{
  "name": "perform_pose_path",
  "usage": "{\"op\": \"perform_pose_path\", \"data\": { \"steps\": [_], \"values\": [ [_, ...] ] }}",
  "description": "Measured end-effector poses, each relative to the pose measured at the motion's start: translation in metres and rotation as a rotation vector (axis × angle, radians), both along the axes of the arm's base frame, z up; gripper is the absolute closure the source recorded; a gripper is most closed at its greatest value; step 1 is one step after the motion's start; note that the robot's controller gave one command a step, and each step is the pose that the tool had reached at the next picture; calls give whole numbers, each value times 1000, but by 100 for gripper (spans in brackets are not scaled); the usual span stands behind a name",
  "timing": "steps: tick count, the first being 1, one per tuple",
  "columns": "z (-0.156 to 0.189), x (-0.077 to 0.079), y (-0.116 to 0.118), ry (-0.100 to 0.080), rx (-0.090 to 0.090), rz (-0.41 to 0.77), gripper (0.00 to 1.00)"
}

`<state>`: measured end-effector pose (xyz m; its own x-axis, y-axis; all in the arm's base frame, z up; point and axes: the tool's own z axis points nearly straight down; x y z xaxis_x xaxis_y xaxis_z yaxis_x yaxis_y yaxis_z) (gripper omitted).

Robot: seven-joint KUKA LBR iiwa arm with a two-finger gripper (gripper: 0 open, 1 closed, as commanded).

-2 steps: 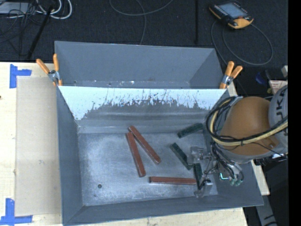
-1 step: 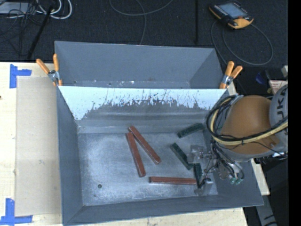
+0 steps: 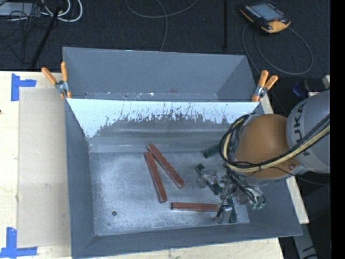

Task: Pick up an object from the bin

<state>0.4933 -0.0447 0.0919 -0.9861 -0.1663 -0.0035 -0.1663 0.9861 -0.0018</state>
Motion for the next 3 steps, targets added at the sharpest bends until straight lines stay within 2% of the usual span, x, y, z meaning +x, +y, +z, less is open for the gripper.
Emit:
{"op": "perform_pose_path", "data": {
  "steps": [1, 2, 3],
  "values": [
    [-21, 10, 6, 5, 2, -81, 0],
    [-23, -2, 32, 7, 1, -36, 0],
    [-22, 10, 7, 3, 2, -83, 0]
  ]
}}
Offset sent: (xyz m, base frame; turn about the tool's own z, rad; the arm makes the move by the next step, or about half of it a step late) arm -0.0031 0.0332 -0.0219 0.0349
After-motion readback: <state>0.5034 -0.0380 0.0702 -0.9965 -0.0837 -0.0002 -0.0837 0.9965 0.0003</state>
